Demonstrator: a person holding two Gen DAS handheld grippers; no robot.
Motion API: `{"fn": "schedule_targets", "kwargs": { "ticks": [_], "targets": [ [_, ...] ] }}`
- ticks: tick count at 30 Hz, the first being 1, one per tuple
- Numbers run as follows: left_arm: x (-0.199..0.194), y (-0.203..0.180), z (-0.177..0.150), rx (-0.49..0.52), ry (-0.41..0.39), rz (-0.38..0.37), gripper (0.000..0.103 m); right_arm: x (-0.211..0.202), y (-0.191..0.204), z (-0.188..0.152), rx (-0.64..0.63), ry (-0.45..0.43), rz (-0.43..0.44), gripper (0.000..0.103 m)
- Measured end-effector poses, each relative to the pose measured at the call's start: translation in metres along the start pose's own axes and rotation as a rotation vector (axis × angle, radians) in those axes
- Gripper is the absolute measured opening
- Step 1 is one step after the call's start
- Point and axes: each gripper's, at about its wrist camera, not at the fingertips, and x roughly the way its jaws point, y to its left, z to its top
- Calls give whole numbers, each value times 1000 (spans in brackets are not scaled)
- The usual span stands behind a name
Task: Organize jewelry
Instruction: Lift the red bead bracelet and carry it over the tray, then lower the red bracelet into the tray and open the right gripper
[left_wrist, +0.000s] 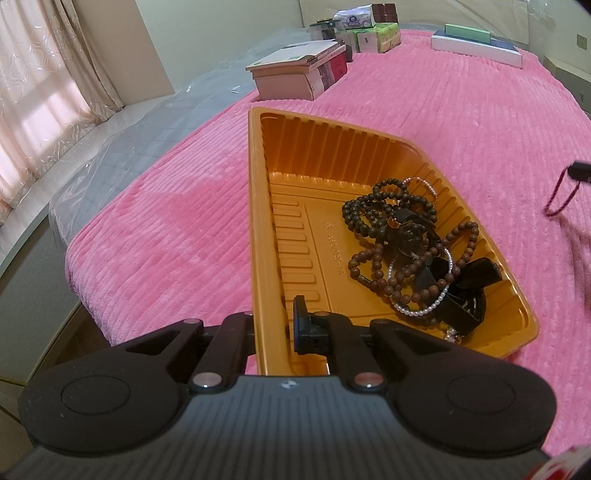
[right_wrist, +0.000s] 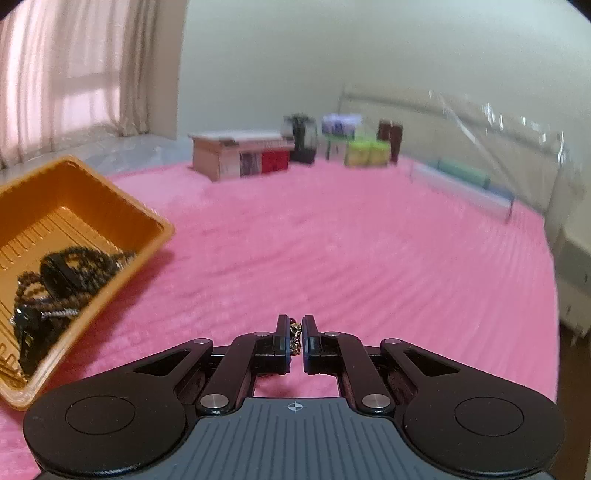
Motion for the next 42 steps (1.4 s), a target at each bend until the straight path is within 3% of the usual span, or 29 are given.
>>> {"fn": "schedule_targets", "kwargs": {
  "ticks": [13, 31, 42],
  "targets": [
    [0, 0, 0, -1, -1, -2, 5, -23, 31, 31, -166, -142, 47, 6],
    [-1, 0, 2, -7, -2, -6, 5, -28, 105, 93, -94, -147, 507, 6],
    [0, 2, 1, -8, -6, -11, 5, -13, 133, 79, -144, -70, 607, 6]
  ]
}}
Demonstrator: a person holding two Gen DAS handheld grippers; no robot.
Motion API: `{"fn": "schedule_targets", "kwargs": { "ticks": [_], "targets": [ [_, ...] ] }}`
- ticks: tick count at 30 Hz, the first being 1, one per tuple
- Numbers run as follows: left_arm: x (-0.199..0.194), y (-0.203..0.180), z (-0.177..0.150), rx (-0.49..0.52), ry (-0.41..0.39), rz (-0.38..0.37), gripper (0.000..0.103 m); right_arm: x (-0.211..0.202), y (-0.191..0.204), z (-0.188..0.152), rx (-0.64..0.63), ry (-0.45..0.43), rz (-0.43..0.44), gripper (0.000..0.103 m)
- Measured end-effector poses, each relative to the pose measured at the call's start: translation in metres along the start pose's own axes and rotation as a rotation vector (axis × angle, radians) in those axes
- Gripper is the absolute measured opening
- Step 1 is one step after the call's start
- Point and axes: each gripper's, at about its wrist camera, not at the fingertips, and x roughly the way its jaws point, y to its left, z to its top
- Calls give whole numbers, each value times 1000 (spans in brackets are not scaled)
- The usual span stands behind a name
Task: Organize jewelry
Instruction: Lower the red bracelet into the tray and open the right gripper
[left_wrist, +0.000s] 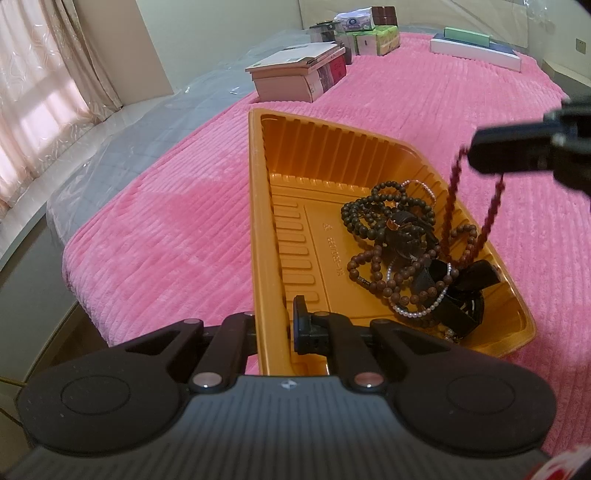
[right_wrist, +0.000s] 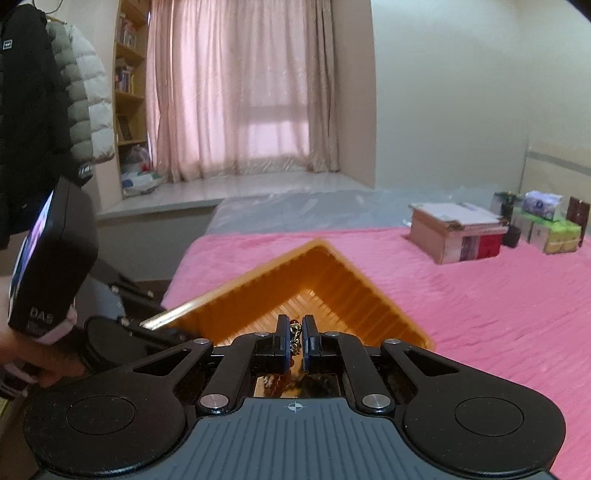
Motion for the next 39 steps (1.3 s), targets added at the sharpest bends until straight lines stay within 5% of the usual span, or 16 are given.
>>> {"fn": "schedule_targets", "kwargs": {
  "ticks": [31, 32, 35, 39],
  "targets": [
    [0, 1, 0, 0, 1, 0, 5, 6, -2, -18, 70, 74, 8, 7],
    [0, 1, 0, 0, 1, 0, 5, 4, -6, -18, 84, 67, -13, 12],
    [1, 1, -1, -1, 0, 1, 5, -5, -19, -20, 136, 49, -58, 50],
    [1, 1, -1, -2, 0, 1, 5, -20, -37, -30, 207, 51, -101, 53]
  ]
}}
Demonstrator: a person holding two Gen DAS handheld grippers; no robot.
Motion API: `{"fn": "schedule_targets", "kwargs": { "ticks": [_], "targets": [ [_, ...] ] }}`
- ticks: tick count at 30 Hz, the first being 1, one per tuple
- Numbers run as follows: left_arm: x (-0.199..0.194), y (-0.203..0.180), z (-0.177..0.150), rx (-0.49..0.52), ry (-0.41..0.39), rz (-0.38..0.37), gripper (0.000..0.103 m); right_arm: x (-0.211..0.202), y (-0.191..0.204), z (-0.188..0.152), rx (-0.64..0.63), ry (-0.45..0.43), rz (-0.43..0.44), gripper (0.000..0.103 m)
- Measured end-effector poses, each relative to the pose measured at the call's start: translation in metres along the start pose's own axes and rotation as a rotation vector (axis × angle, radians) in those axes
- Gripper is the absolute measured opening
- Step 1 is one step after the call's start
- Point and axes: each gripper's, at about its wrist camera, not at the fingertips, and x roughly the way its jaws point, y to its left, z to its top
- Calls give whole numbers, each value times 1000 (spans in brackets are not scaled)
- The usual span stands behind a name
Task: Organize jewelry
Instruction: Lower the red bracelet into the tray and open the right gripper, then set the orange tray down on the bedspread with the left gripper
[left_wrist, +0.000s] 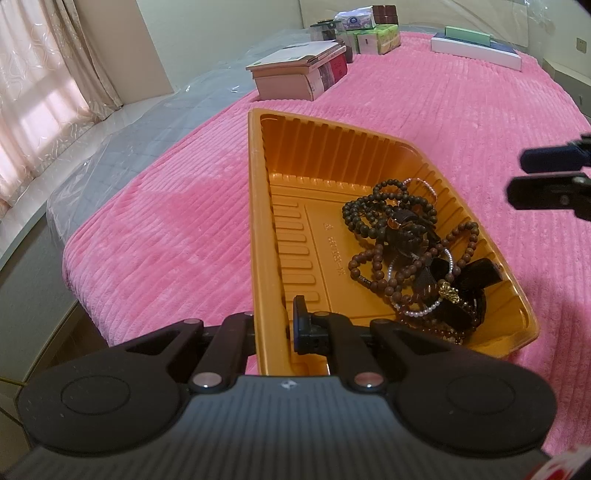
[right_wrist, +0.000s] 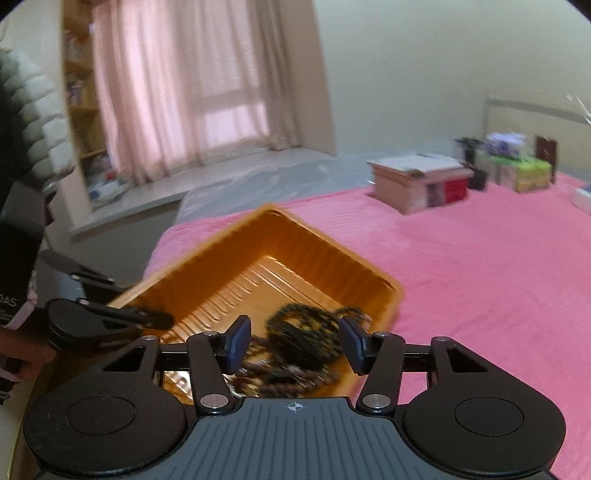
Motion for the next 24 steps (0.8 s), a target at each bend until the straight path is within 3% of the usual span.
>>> {"fn": "schedule_targets", "kwargs": {
  "ticks": [10, 24],
  "targets": [
    [1, 1, -1, 1, 1, 1, 5, -33, -38, -34, 159, 67, -87, 53],
    [3, 6, -4, -11, -2, -22, 5, -45, -37, -42, 188, 89, -129, 53]
  ]
}}
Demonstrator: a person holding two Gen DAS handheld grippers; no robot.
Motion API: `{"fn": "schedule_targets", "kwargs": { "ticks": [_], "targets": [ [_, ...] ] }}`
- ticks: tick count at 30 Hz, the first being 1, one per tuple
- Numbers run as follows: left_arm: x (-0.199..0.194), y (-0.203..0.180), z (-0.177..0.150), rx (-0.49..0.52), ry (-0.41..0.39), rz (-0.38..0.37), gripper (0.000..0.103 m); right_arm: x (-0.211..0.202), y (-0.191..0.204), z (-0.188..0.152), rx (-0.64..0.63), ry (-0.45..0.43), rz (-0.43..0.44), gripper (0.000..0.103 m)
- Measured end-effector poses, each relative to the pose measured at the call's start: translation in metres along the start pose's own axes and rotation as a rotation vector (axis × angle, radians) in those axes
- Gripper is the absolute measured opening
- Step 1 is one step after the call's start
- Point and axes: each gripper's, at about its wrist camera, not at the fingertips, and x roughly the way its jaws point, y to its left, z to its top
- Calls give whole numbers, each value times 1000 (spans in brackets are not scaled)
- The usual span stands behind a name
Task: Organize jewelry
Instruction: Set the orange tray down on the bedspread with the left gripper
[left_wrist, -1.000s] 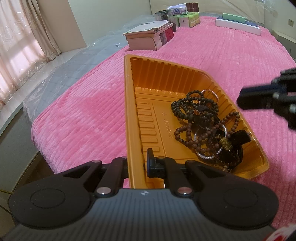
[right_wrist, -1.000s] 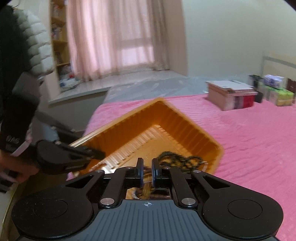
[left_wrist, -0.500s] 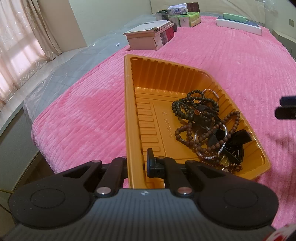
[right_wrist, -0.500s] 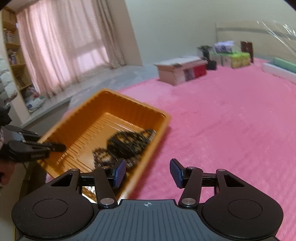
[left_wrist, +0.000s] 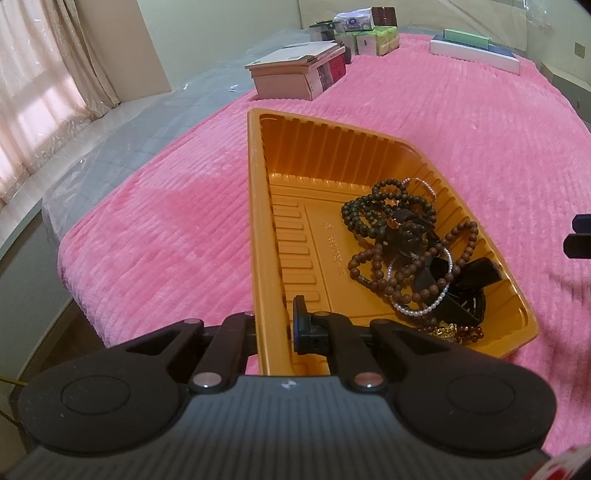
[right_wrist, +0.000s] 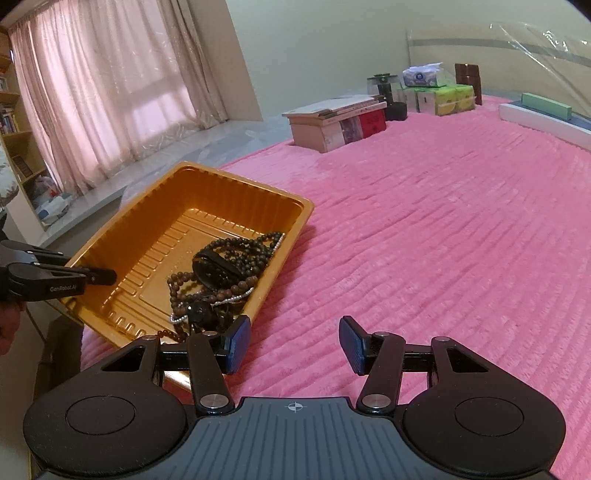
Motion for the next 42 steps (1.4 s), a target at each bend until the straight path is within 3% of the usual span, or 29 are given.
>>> {"fn": "schedule_targets", "kwargs": {
  "ticks": [12, 24, 29, 32, 35, 38, 41, 42],
  "targets": [
    [12, 20, -11, -71, -1, -64, 5, -7, -1, -3, 20, 21, -49, 53],
    [27, 60, -30, -310, -12, -216, 12, -14, -7, -8, 59, 25, -72, 53],
    [10, 74, -34, -417, -83, -225, 27, -22, -9, -9, 89, 13, -74, 53],
    [-11, 74, -35, -440, -140, -168, 35, -30, -9, -9, 104, 6, -77, 53],
    [-36, 63, -35, -401, -190, -114, 51, -39, -9, -9, 123, 1, -82, 53],
    [-60, 45, -39, -369, -239, -79, 87, -48, -8, -11, 147, 15, -104, 53],
    [-76, 24, -42, -324, -246, -88, 97, -56, -6, -14, 160, 37, -127, 55],
    [-79, 17, -44, -320, -237, -96, 101, -59, -5, -16, 162, 42, -138, 62]
  ]
}}
